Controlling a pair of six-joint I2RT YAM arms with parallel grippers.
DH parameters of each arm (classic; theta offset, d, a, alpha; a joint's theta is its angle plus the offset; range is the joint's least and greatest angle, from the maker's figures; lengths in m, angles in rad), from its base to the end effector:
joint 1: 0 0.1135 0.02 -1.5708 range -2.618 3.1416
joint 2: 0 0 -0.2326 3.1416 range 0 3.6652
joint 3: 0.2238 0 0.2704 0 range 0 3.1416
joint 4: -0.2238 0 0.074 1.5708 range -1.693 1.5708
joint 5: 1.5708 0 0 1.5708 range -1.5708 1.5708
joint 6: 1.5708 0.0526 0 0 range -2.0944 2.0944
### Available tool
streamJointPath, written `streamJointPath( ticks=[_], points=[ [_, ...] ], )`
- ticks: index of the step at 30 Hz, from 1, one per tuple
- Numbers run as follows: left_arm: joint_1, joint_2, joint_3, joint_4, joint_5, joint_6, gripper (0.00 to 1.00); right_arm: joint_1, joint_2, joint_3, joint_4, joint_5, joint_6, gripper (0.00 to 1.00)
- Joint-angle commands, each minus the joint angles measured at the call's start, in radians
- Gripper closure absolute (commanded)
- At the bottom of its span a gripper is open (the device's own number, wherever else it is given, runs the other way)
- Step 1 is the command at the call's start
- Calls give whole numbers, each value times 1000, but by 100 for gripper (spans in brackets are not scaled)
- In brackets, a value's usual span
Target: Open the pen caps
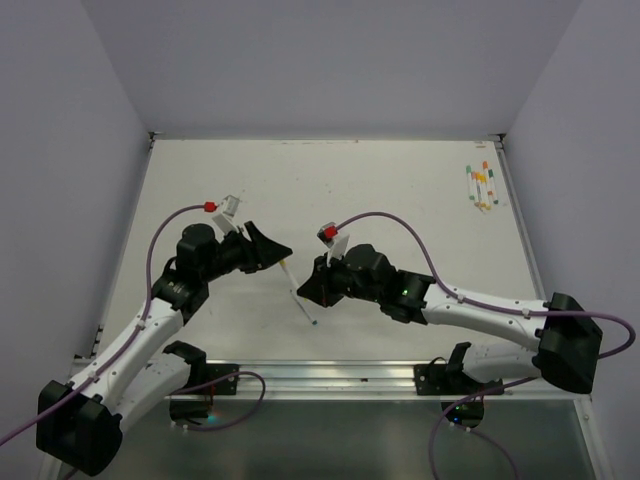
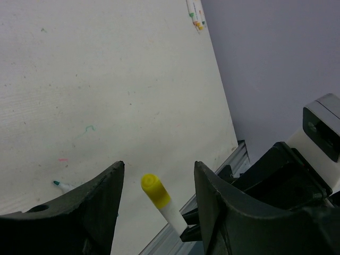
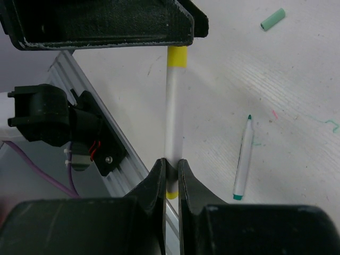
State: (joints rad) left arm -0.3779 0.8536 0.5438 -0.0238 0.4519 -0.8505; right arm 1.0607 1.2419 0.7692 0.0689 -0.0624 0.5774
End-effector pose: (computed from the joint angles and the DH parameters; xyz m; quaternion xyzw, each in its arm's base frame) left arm 0.2250 -0.1140 0.2258 -0.0596 0.8023 -0.4749 0.3567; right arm 0.1550 0.2837 0.2173 -0.2163 0.8058 0.4200 0.3571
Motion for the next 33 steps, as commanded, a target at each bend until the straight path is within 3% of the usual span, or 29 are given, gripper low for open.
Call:
streamJointPath(
  ticks=[1, 16, 23, 33],
  points=[
    [-9, -1, 1, 50, 7, -12, 43, 12, 14, 54, 51, 29, 9, 100],
    [-9, -21, -8, 50, 11, -22, 50, 16, 39, 54, 81, 46, 12, 100],
    [-12, -22, -7, 55, 21, -25, 65, 18, 44, 51, 91, 53, 12, 100],
    [-12, -18, -10, 56, 24, -22, 66, 18, 34, 61, 94, 61, 12, 100]
  ],
)
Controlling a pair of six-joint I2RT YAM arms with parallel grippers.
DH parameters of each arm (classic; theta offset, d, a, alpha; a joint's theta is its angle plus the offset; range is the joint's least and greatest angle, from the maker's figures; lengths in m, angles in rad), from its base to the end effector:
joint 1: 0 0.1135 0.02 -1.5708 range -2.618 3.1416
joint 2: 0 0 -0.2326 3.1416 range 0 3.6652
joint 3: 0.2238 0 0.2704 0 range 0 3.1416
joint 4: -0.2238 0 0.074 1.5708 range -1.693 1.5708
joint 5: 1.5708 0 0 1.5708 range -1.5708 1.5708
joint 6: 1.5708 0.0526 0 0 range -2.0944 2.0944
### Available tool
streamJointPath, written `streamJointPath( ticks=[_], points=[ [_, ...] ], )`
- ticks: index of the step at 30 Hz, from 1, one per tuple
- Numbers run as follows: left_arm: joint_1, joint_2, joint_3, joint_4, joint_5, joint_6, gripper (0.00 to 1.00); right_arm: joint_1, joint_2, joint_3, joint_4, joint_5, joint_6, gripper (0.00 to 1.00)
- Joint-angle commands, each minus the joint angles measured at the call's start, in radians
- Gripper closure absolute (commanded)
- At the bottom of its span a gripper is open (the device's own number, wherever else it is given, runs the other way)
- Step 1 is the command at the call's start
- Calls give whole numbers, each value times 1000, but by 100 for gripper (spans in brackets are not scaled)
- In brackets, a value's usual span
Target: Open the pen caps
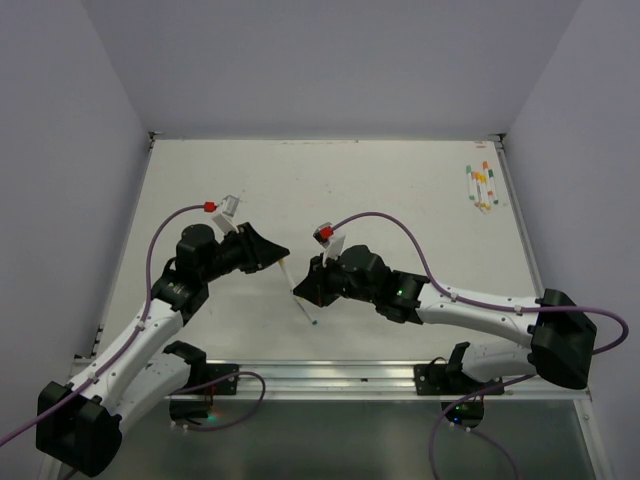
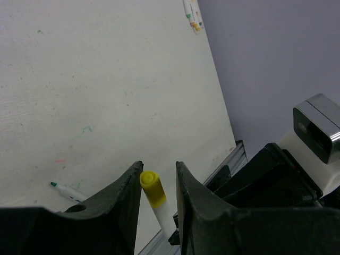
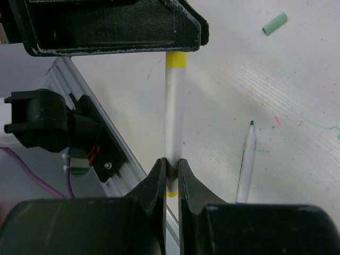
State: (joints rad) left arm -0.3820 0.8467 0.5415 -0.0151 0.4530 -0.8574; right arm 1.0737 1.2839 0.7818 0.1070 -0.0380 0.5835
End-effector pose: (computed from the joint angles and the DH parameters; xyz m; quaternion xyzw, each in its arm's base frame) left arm 0.2239 -0.1148 0.2276 -0.0583 0.7988 -0.4795 0.3585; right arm 0.1561 0.2919 0.2136 -0.2121 0.8046 0.4193 0.3631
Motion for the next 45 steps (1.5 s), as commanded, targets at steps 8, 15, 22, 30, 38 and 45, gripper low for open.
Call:
streamJointPath(
  ticks=[8, 15, 22, 30, 38, 45],
  points=[
    [-8, -5, -8, 53, 27, -14, 73, 5, -11, 54, 56, 35, 6, 100],
    [-8, 0, -8, 53, 30, -9, 87, 5, -15, 57, 63, 35, 6, 100],
    [-8, -6, -11, 60, 35, -15, 100, 5, 23, 80, 59, 23, -16, 68],
    [-8, -1, -26, 84, 62, -40, 100, 5, 107, 174, 34, 12, -54, 67],
    [-8, 35, 53, 26, 4, -25, 100, 23, 126, 155, 16, 32, -30, 100],
    [-8, 124, 192, -65, -117, 4, 100, 104, 150, 198, -148, 226, -66, 100]
  ],
)
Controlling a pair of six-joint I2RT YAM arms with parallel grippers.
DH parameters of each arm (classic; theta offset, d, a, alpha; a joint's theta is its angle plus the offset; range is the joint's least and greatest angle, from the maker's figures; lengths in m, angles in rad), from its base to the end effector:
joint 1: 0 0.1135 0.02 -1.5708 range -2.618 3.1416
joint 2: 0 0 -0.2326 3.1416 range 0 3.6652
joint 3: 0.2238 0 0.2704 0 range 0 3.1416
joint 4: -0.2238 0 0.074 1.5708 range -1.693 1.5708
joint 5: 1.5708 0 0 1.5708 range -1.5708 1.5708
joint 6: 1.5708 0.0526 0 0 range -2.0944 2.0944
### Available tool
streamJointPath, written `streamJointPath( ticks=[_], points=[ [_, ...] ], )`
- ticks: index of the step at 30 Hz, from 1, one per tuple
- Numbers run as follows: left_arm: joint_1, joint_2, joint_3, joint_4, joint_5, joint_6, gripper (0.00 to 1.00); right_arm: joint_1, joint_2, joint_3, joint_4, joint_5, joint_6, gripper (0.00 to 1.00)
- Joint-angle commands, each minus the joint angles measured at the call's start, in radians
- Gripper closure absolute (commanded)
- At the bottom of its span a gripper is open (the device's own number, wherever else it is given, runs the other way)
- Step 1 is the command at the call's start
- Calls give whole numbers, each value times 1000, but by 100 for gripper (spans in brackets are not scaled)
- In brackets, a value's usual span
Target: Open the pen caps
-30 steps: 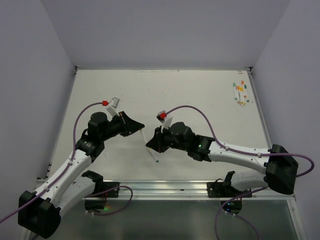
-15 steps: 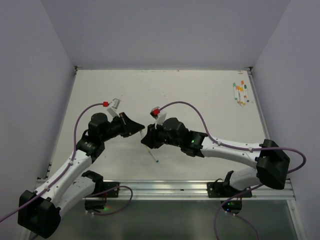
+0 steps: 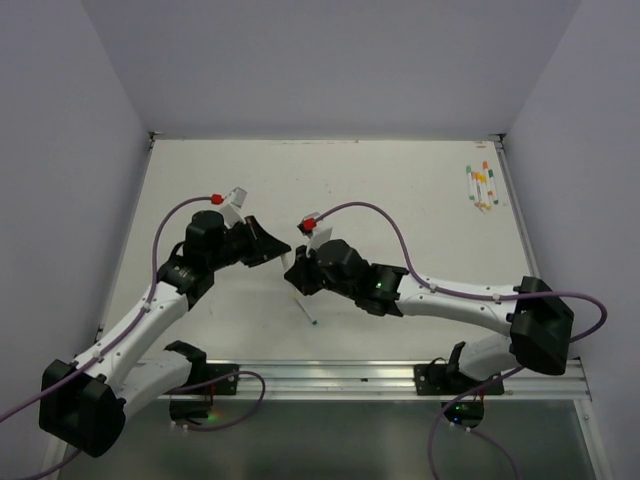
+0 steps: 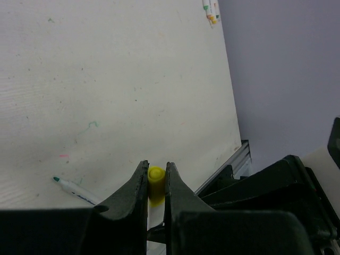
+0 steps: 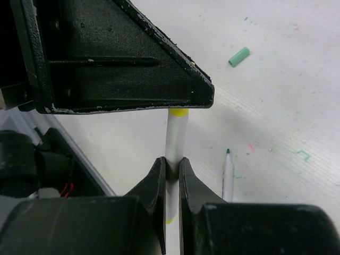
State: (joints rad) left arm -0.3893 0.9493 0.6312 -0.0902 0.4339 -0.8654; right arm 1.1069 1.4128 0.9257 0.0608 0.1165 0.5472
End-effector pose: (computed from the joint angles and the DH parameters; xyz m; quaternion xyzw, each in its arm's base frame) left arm 0.2372 -0.1212 0.2288 -0.0776 0.8210 -0.4604 0.3285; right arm 0.1663 0.3187 0.2206 -0.2015 0.8153 0.3647 0.4020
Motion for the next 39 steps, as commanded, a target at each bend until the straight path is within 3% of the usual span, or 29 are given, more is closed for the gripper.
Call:
streamJointPath(
  ticks=[1, 6, 11, 17, 21, 30, 39],
  points=[
    [0, 43, 113, 6, -109, 19, 100, 96, 32, 61, -146, 113, -35, 100],
    [4, 109, 154, 21, -239, 9, 100, 180, 96, 82, -252, 253, -21, 100],
    [27, 201, 173, 63, -253, 3, 100, 238, 89, 70, -335, 333, -3, 100],
    [86, 238, 154, 179, -193, 20, 100, 248, -21, -54, -326, 354, 52, 100],
    [73, 301, 171, 169, -156, 72, 100, 214, -37, -41, -363, 385, 22, 100],
    [21, 532, 257, 35, -263, 207, 100, 10, -11, -51, -264, 186, -73, 100],
    [12, 742, 392, -51, -386, 302, 100, -54, 123, -44, -178, 40, -118, 100]
  ],
)
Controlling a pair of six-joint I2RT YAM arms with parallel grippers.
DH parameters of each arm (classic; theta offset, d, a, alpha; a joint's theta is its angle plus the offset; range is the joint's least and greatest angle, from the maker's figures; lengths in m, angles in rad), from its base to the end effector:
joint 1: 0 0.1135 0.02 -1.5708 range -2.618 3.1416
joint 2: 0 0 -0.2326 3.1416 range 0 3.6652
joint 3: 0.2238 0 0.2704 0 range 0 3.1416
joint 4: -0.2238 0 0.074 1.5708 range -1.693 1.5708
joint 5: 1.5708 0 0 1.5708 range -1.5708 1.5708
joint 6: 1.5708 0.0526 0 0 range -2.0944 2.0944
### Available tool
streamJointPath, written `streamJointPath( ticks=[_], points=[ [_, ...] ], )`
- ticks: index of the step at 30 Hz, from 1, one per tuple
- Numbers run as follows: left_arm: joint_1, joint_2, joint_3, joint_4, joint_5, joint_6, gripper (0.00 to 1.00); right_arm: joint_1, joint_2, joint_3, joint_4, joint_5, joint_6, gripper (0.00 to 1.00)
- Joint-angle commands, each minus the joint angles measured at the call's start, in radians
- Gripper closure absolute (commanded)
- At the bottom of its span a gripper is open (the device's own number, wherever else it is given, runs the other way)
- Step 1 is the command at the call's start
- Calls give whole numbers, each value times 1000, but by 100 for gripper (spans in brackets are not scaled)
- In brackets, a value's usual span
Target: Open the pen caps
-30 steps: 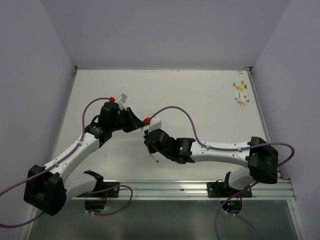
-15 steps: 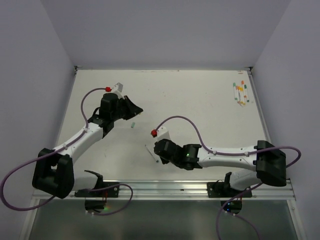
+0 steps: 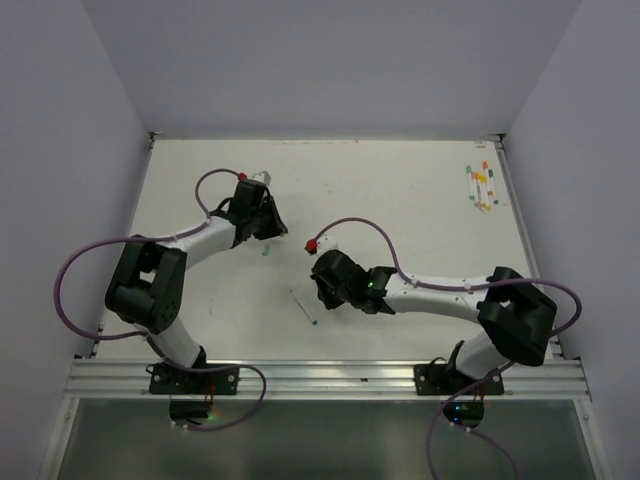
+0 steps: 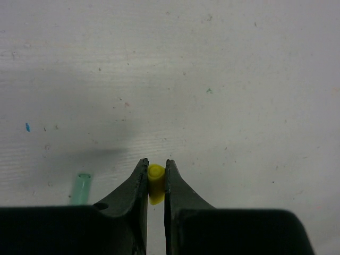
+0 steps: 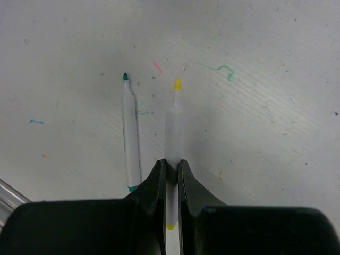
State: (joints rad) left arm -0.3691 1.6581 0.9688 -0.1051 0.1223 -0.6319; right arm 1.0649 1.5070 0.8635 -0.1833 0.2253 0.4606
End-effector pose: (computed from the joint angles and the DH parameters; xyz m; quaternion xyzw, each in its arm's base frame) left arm 0.3431 -0.1396 0.1338 -0.0981 0.9189 -0.2309 0.3043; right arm 0.1736 0.2890 0.1433 -0.2364 0.8959 0.1738 0.3335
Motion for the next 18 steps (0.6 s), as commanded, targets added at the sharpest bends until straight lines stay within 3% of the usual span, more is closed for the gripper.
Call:
streamJointPath(
  ticks=[1, 12, 15, 16, 18],
  points=[
    [-11, 48, 71, -51, -82, 75, 100, -19, 53, 19, 73, -79, -30, 100],
    [-21, 149, 96, -88, -165, 124, 100, -36, 156, 35, 150, -145, -17, 98],
    [-21, 140, 77, -84, -187, 123, 88, -36, 160, 28, 162, -150, -8, 92],
    [-19, 134, 68, -78, -187, 124, 80, -36, 157, 20, 163, -147, -4, 89],
    [-21, 118, 61, -77, -188, 124, 76, -36, 148, 9, 172, -144, 4, 84]
  ],
)
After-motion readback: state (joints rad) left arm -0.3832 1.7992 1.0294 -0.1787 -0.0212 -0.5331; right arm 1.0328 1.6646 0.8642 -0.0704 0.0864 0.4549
